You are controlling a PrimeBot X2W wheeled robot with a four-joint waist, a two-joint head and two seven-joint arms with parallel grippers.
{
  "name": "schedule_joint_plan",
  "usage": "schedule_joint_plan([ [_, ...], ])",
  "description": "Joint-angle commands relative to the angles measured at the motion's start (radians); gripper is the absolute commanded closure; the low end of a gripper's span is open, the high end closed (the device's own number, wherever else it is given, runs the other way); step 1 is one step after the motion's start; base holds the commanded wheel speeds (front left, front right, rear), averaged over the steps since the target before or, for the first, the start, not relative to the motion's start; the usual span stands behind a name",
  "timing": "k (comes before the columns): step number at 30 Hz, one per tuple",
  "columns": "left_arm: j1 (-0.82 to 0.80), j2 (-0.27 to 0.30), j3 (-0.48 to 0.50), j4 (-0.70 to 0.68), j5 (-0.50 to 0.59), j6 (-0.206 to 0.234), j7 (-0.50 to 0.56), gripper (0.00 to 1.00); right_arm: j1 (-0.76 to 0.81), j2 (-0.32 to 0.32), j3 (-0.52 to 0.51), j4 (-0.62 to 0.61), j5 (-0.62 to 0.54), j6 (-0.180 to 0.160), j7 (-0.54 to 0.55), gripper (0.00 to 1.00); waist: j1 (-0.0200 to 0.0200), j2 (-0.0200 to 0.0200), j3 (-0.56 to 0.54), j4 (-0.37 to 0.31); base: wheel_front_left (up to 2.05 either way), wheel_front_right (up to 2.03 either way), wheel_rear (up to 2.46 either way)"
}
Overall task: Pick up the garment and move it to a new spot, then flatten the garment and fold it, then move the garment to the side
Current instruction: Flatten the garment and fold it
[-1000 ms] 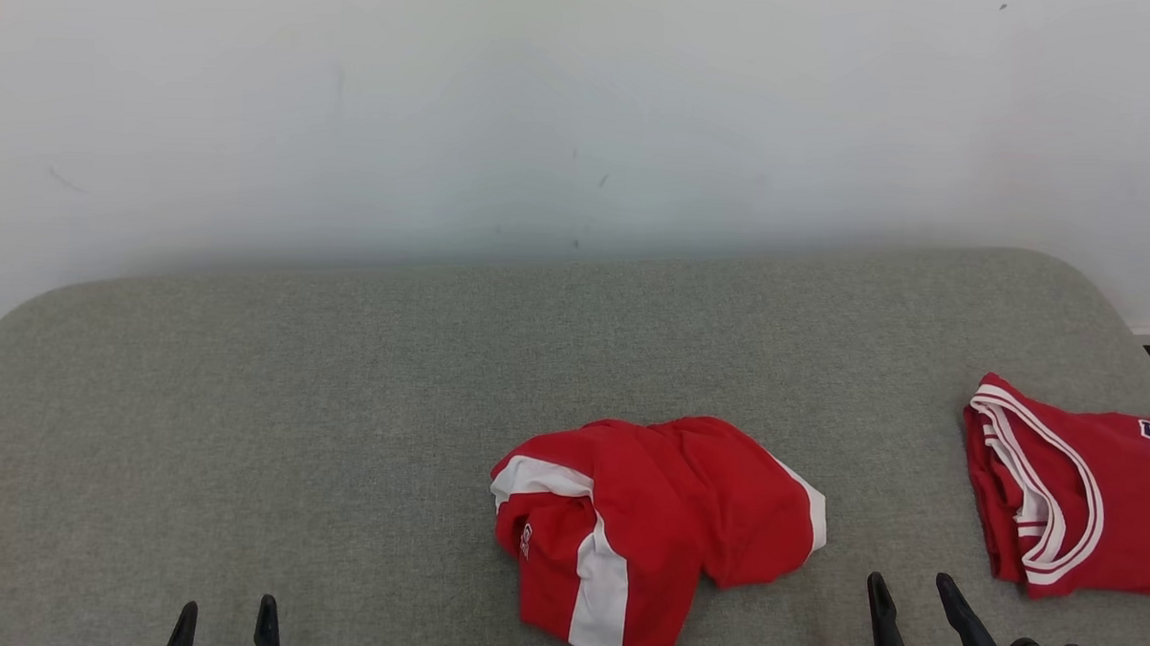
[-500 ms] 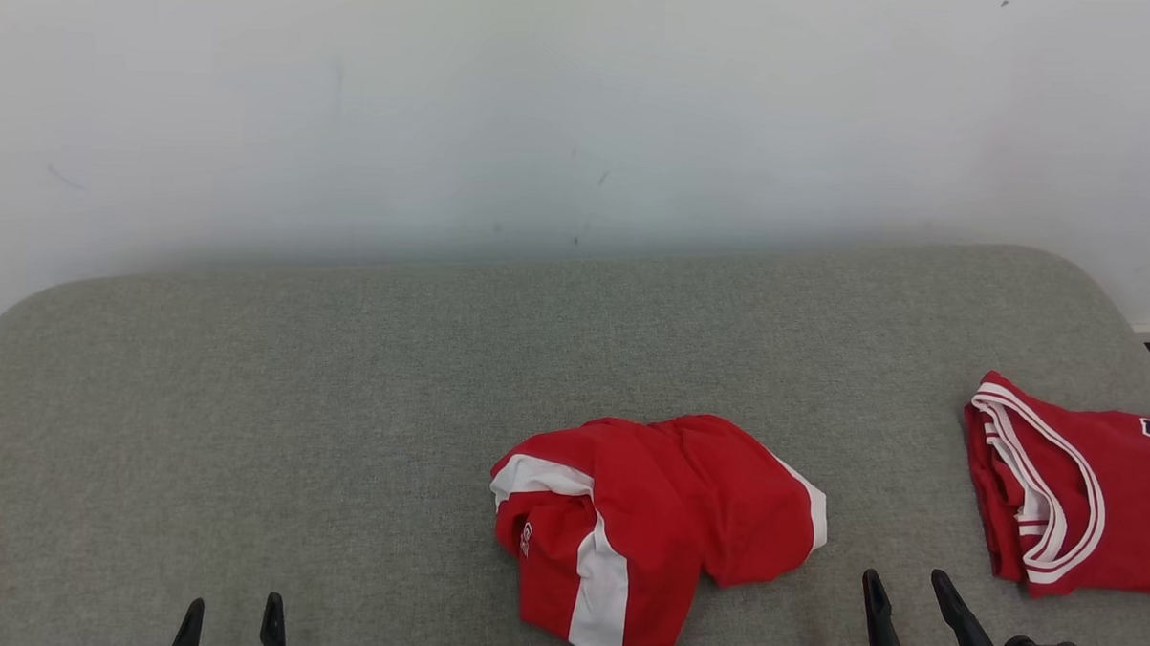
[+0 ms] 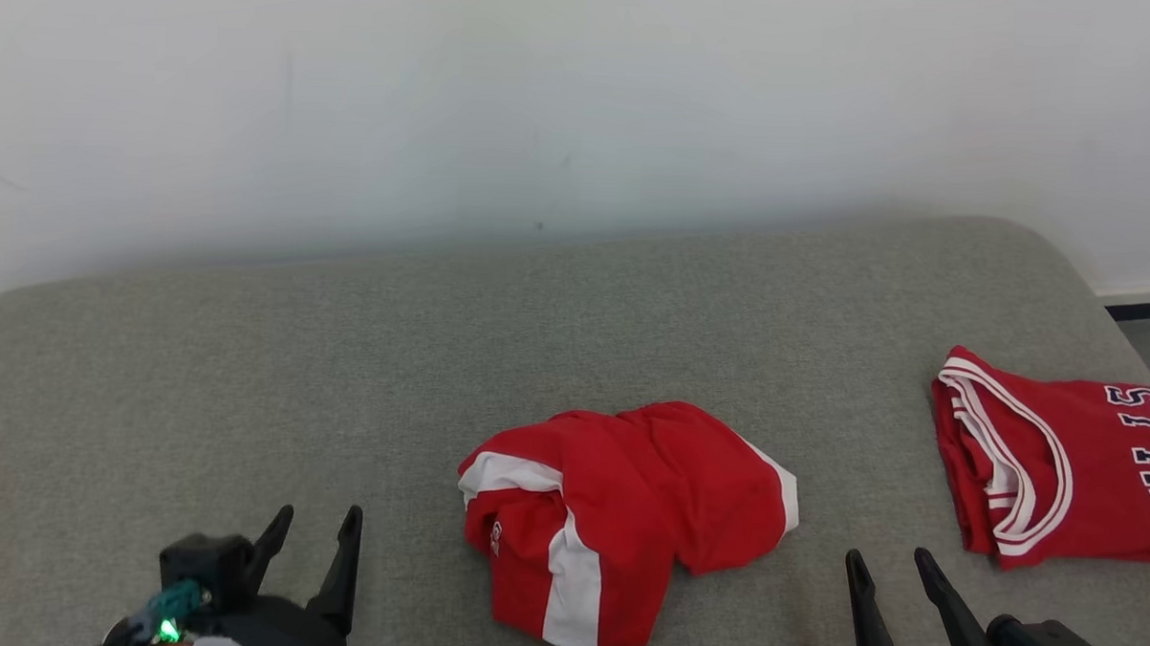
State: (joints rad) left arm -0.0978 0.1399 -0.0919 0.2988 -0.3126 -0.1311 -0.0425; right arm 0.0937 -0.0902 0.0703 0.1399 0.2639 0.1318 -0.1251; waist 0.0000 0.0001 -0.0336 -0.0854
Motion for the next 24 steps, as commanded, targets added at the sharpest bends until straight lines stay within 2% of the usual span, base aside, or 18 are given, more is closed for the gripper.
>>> schedule_joint_plan([
  [1,-0.05,0.012,-0.012,0.018,-0.036,0.001,0.047,0.0,-0.015,-0.005,0.006,-0.007,0.006,-0.003,0.002,0.0,0.0,-0.0001,0.019,-0.038,0.0,0.0,0.0],
  [8,-0.179,0.052,-0.08,0.13,-0.098,0.001,0.172,0.0,-0.043,-0.01,0.029,-0.012,0.011,-0.003,0.007,0.0,0.0,-0.0001,0.064,-0.147,0.0,0.0,0.0],
  [12,-0.212,0.045,-0.113,0.175,-0.138,0.001,0.202,0.0,-0.052,-0.009,0.021,-0.017,0.011,-0.003,0.001,0.0,0.0,-0.0001,0.09,-0.198,0.0,0.0,0.0],
  [19,-0.237,0.043,-0.171,0.21,-0.171,0.005,0.236,0.0,-0.053,-0.007,0.017,-0.011,0.013,-0.003,-0.006,0.0,0.0,-0.0001,0.108,-0.239,0.0,0.0,0.0],
  [22,-0.245,0.039,-0.176,0.244,-0.157,0.036,0.251,0.0,-0.058,-0.004,0.024,-0.008,0.015,-0.003,-0.007,0.0,0.0,-0.0001,0.106,-0.249,0.0,0.0,0.0],
  [24,-0.252,0.038,-0.174,0.273,-0.141,0.081,0.268,0.0,-0.065,-0.003,0.03,-0.007,0.016,-0.003,-0.006,0.0,0.0,-0.0001,0.102,-0.253,0.0,0.0,0.0],
])
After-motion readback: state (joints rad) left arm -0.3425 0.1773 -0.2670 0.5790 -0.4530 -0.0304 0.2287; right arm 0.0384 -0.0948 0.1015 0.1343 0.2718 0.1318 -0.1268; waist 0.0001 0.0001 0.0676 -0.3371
